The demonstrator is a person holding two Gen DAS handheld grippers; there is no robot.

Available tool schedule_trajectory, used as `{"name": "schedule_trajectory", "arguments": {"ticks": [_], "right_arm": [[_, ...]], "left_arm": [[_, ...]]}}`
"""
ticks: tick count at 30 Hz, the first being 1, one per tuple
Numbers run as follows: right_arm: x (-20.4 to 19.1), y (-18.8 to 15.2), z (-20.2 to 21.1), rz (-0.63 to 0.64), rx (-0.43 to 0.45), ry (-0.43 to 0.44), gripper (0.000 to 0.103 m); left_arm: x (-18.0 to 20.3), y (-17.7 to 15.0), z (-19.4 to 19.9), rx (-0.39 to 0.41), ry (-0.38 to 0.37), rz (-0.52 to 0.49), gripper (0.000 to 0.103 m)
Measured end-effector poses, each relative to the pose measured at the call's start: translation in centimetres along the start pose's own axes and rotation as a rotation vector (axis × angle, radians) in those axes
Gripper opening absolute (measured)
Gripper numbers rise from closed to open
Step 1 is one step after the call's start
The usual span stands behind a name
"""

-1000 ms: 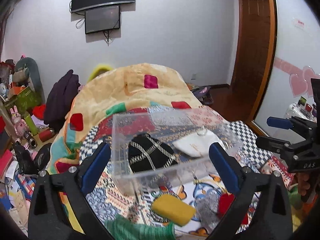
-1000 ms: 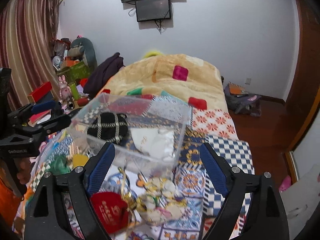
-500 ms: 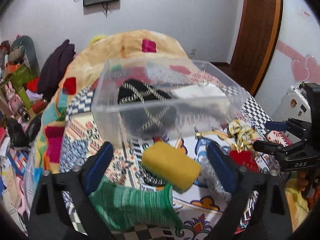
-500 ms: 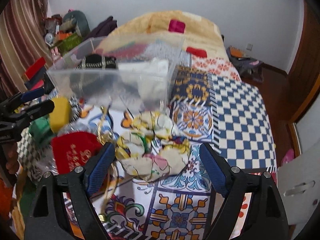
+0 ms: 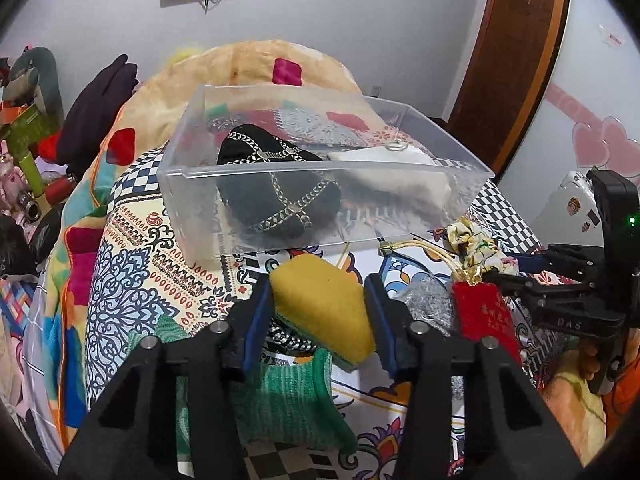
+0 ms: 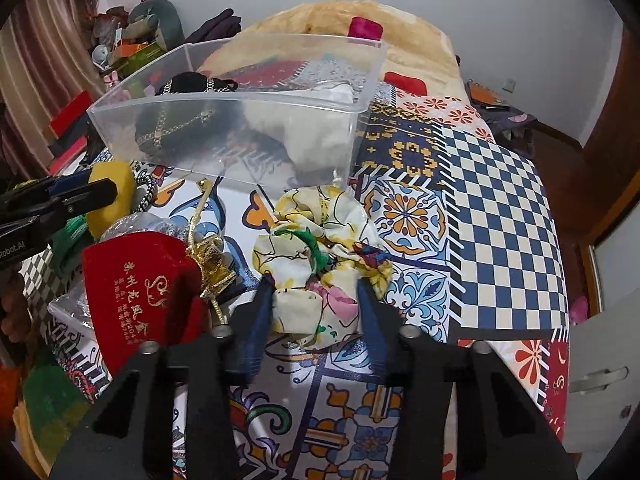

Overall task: Organize soft objects
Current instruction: 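Grasp the yellow sponge with the left tool while the right tool grasps the floral scrunchie, then lower the sponge with the left tool into the box while the right tool releases the scrunchie there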

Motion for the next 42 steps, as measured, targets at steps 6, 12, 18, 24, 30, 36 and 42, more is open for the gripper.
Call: {"name": "schedule_trajectory", "arguments": {"ticks": [6,12,18,24,30,36,42], "right_arm": [[0.6,0.3,0.9,-0.013,0.029,0.008,0.015],[0.5,1.3,3.5,-0.01,0.109,0.011,0.015],[-0.6,3.6,6.7,0.009,0.21,0.017,0.015],[-2.1,7.5,8.3,0.034,0.314,0.021,0.015],[-3.1,10.8,8.2,0.061,0.392,0.021,0.015],[-3.6,12.6,5.5,0.067,0.388,0.024,0.015],[-3.6,12.3,0.7,0.064,0.28,0.037,0.015]], "left_arm": [[0.1,0.5,1.4,0.032,-0.004,-0.006,0.025],[0.0,2.1,3.5,0.094,-0.016,-0.001,0.024],[0.1,5.2,5.6,0.181,-0.022,-0.011,0.024],[-0.2,8.7,6.3,0.259,-0.017,-0.014,0.024],[0.2,11.3,4.8,0.292,0.01,-0.04,0.024],[-0.6,12.3,1.4,0.235,0.025,-0.027,0.024],[-0.9,11.1,-3.1,0.114,0.017,-0.028,0.024]]}}
Point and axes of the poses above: each gripper's, at about its wrist camera, not at the fingertips, and z roughly against the way its jaws point, x to its right, y to its top, the point moved 4 cm from there along -z, roughly the way its jaws point, and after that the axes turned 12 degrees about x, right-handed, at the moved point
